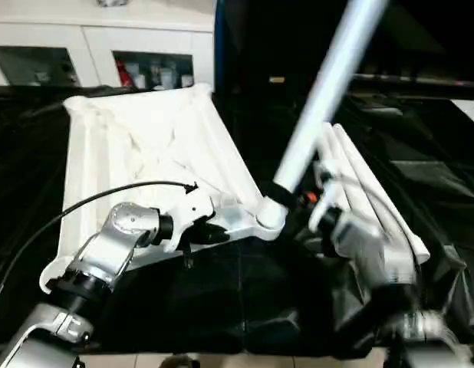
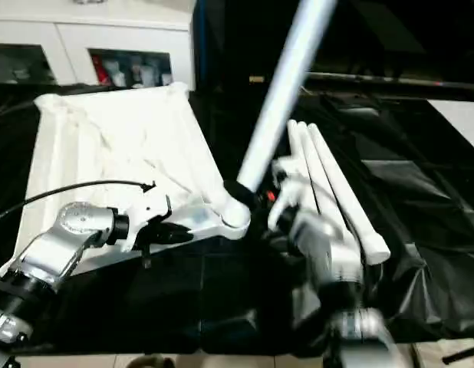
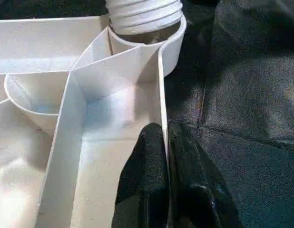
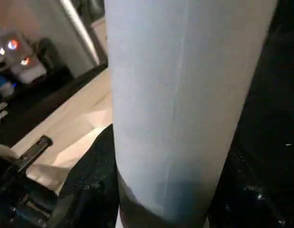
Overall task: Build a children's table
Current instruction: Insert table leg to table base
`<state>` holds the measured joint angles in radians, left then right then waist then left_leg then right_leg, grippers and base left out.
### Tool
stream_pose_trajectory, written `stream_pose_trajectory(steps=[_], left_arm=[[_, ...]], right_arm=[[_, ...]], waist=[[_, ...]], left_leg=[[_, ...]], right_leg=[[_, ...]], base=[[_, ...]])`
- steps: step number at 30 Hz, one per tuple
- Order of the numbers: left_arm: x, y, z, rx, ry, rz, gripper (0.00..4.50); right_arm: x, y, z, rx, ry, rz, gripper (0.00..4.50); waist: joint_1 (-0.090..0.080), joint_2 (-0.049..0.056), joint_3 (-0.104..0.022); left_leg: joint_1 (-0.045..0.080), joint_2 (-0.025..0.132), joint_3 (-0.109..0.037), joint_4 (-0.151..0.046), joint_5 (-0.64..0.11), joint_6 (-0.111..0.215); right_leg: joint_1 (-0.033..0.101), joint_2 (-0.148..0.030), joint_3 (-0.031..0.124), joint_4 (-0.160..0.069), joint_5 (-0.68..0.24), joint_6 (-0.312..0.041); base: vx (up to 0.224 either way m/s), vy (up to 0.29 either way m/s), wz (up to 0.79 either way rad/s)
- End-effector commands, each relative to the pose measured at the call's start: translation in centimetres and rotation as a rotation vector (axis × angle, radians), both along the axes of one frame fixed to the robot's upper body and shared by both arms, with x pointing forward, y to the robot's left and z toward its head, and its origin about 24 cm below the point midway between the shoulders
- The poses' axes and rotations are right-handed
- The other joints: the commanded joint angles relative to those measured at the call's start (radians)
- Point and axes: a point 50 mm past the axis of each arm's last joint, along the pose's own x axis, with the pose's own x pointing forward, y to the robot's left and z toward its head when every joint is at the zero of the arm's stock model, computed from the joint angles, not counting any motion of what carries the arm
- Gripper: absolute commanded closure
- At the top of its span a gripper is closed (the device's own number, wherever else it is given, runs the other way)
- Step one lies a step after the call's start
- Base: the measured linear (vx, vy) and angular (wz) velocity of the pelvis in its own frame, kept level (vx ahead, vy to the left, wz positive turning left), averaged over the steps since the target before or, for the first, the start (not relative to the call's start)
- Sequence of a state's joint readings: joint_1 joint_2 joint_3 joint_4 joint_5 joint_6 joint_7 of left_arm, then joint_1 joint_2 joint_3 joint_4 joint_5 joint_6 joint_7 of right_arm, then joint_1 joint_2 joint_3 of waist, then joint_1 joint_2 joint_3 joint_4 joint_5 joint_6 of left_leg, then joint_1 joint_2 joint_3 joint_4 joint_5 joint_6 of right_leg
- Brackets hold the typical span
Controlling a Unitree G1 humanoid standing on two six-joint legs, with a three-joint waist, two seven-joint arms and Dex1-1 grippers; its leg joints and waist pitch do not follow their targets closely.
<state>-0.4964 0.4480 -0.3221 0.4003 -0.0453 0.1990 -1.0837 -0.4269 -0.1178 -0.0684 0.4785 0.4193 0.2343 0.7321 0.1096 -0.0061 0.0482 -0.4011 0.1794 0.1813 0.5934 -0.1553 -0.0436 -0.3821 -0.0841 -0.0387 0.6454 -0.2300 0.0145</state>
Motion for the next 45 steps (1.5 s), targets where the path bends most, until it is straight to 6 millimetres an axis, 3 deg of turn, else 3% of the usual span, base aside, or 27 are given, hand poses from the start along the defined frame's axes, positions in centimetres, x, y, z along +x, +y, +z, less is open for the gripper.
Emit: stream_pose_trajectory(steps=[1, 9, 14, 15, 17, 18, 20, 28, 30, 31, 34, 35, 37, 39, 41, 45], left_arm=[[0.4, -0.4, 0.9, -0.032, -0.037, -0.013, 4.50], [0.8, -0.6, 1.0, -0.025, -0.053, -0.016, 4.50], [0.9, -0.8, 0.9, -0.023, -0.057, -0.016, 4.50], [0.9, -0.8, 0.9, -0.023, -0.058, -0.016, 4.50], [0.9, -0.9, 0.8, -0.023, -0.060, -0.016, 4.50], [0.9, -0.9, 0.8, -0.024, -0.060, -0.015, 4.50], [0.9, -1.0, 0.7, -0.023, -0.061, -0.015, 4.50], [0.8, -0.9, 0.5, -0.009, -0.059, -0.016, 4.50], [0.8, -0.9, 0.4, 0.007, -0.056, -0.022, 4.50], [0.8, -0.9, 0.4, 0.014, -0.054, -0.027, 4.50], [0.8, -0.8, 0.3, 0.048, -0.049, -0.045, 4.50], [0.8, -0.8, 0.2, 0.064, -0.048, -0.051, 4.50], [0.8, -0.7, 0.1, 0.088, -0.047, -0.061, 4.50], [0.8, -0.4, -0.1, 0.142, -0.043, -0.079, 4.50], [0.8, -0.3, -0.2, 0.159, -0.043, -0.084, 4.50], [1.0, -0.2, 0.0, 0.159, -0.040, -0.083, 4.50]], right_arm=[[-1.2, -0.8, -2.9, -0.115, 0.076, -0.063, 2.61], [-1.6, 0.1, -2.8, -0.263, -0.068, -0.078, 2.61], [-1.3, 0.2, -2.8, -0.266, -0.090, -0.084, 2.61], [-1.3, 0.3, -2.9, -0.266, -0.093, -0.082, 2.61], [-1.4, 0.4, -2.9, -0.267, -0.102, -0.080, 2.61], [-1.4, 0.4, -3.0, -0.254, -0.095, -0.080, 2.61], [-1.5, 0.4, -3.2, -0.232, -0.079, -0.078, 2.61], [-1.9, -0.2, -4.2, -0.201, -0.047, -0.100, 2.61], [-2.2, 0.0, -4.7, -0.218, -0.038, -0.086, 2.61], [-2.2, 0.0, -4.9, -0.225, -0.035, -0.076, 2.61], [-2.3, 0.1, -5.1, -0.241, -0.023, -0.043, 2.61], [-2.3, 0.1, -5.1, -0.247, -0.020, -0.029, 2.61], [-2.2, 0.1, -5.1, -0.260, -0.018, -0.008, 2.61], [-2.1, 0.0, -5.1, -0.290, -0.002, 0.057, 2.61], [-1.9, -0.2, -4.8, -0.296, 0.004, 0.093, 2.61], [-1.3, -0.6, -4.1, -0.312, 0.003, 0.156, 2.61]], waist=[[-0.002, 0.019, -0.059], [-0.006, 0.019, -0.055], [-0.007, 0.007, -0.052], [-0.006, 0.011, -0.051], [-0.007, 0.008, -0.050], [-0.008, 0.001, -0.050], [-0.008, 0.000, -0.050], [-0.010, 0.001, -0.047], [-0.011, 0.003, -0.047], [-0.010, 0.010, -0.047], [-0.015, 0.009, -0.044], [-0.015, 0.007, -0.045], [-0.014, 0.013, -0.050], [-0.015, 0.009, -0.048], [-0.014, 0.011, -0.046], [-0.015, 0.004, -0.049]], left_leg=[[0.041, 0.051, -0.020, -0.086, -0.346, -0.059], [0.041, 0.051, -0.027, -0.094, -0.421, -0.077], [0.040, 0.053, -0.026, -0.095, -0.430, -0.065], [0.041, 0.053, -0.027, -0.094, -0.430, -0.063], [0.039, 0.054, -0.026, -0.095, -0.427, -0.060], [0.039, 0.054, -0.025, -0.095, -0.424, -0.057], [0.038, 0.053, -0.025, -0.095, -0.414, -0.051], [0.039, 0.055, -0.029, -0.099, -0.455, -0.060], [0.041, 0.055, -0.030, -0.100, -0.470, -0.064], [0.042, 0.055, -0.032, -0.100, -0.481, -0.068], [0.047, 0.054, -0.033, -0.103, -0.525, -0.075], [0.047, 0.054, -0.036, -0.106, -0.527, -0.077], [0.049, 0.055, -0.034, -0.111, -0.498, -0.074], [0.050, 0.055, -0.033, -0.112, -0.502, -0.075], [0.056, 0.054, -0.032, -0.110, -0.528, -0.079], [0.051, 0.056, -0.033, -0.110, -0.502, -0.072]], right_leg=[[0.016, -0.066, 0.037, -0.092, -0.175, -0.215], [0.010, -0.067, 0.040, -0.102, -0.272, -0.185], [0.007, -0.069, 0.042, -0.107, -0.308, -0.180], [0.006, -0.070, 0.042, -0.107, -0.313, -0.181], [0.005, -0.070, 0.042, -0.108, -0.322, -0.176], [0.005, -0.070, 0.043, -0.109, -0.323, -0.174], [0.006, -0.070, 0.043, -0.109, -0.325, -0.173], [-0.001, -0.073, 0.044, -0.117, -0.396, -0.154], [-0.003, -0.072, 0.044, -0.118, -0.399, -0.153], [-0.004, -0.074, 0.044, -0.119, -0.405, -0.153], [-0.007, -0.073, 0.043, -0.127, -0.441, -0.147], [-0.002, -0.075, 0.042, -0.128, -0.450, -0.143], [0.000, -0.072, 0.042, -0.127, -0.386, -0.151], [0.001, -0.066, 0.041, -0.125, -0.354, -0.158], [-0.001, -0.071, 0.043, -0.129, -0.382, -0.165], [0.006, -0.072, 0.042, -0.126, -0.372, -0.169]], base=[[0.000, 0.000, 0.00], [0.000, 0.000, 0.00], [0.000, 0.000, 0.00], [0.000, 0.000, 0.00], [0.000, 0.000, 0.00], [0.000, 0.000, 0.00], [0.000, 0.000, 0.00], [0.000, 0.000, 0.00], [0.000, 0.000, 0.00], [0.000, 0.000, 0.00], [0.000, 0.000, 0.00], [0.000, 0.000, 0.00], [0.000, 0.000, 0.00], [0.000, 0.000, 0.00], [0.000, 0.000, 0.00], [0.000, 0.000, 0.00]])
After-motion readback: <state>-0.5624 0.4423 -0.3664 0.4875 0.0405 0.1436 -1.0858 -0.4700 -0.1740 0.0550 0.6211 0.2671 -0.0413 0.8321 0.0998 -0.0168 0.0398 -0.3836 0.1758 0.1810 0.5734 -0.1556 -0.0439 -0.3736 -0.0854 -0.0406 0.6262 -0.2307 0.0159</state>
